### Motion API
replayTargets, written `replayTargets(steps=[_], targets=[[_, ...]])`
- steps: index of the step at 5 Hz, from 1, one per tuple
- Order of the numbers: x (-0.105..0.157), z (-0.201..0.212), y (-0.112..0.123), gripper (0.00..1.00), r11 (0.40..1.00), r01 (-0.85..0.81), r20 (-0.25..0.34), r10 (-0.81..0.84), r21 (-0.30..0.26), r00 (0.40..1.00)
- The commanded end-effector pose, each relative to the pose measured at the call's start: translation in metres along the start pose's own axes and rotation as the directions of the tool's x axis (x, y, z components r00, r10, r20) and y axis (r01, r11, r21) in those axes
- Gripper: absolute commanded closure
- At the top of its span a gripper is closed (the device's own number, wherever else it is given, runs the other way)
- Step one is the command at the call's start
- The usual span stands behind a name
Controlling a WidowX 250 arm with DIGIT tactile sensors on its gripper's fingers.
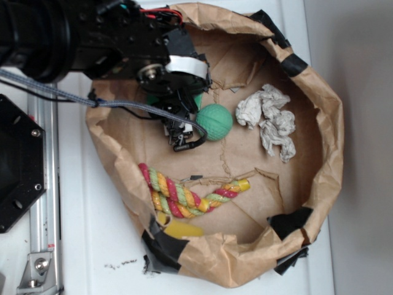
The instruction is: Grab the green block.
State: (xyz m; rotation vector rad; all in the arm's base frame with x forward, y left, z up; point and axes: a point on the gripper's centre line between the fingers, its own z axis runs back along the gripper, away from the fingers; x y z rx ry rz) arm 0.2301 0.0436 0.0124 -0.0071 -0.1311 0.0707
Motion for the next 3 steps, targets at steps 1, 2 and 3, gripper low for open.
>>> replayTargets(steps=[1, 2, 3], targets=[[0.036, 0.075, -0.028, 1.00, 0.996, 0.061, 0.036, -0.063, 0.062, 0.997], [0.034, 0.126, -0.062, 1.00, 0.987, 0.076, 0.127, -0.094, 0.139, 0.987], [0.038, 0.153, -0.065, 1.00, 0.982, 0.173, 0.102, -0.180, 0.070, 0.978]])
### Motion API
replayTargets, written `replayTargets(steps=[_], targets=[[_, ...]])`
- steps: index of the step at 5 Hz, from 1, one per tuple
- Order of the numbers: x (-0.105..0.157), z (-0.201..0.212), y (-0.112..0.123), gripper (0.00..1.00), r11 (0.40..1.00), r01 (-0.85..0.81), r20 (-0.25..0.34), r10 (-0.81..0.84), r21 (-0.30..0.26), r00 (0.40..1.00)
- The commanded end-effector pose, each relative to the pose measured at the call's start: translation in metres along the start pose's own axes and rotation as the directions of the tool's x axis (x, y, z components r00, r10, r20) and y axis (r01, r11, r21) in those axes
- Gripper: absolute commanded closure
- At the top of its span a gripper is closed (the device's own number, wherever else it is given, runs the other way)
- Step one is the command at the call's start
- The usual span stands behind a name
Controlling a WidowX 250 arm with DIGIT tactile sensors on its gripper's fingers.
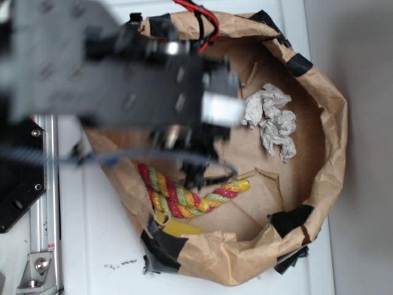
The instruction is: Grab the green block.
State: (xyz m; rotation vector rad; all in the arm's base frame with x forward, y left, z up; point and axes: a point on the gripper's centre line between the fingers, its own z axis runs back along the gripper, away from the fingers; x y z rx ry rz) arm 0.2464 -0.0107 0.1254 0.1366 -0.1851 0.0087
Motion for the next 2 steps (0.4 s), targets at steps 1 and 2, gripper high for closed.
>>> replayTargets(steps=[1, 2], targets=[[0.0140, 0.0364, -0.0014, 1.00, 0.979, 0.180, 0.047, -0.176, -0.099, 0.983], [0.0145, 0.0308, 0.0000, 1.00, 0.982, 0.165, 0.011, -0.165, -0.092, 0.986]])
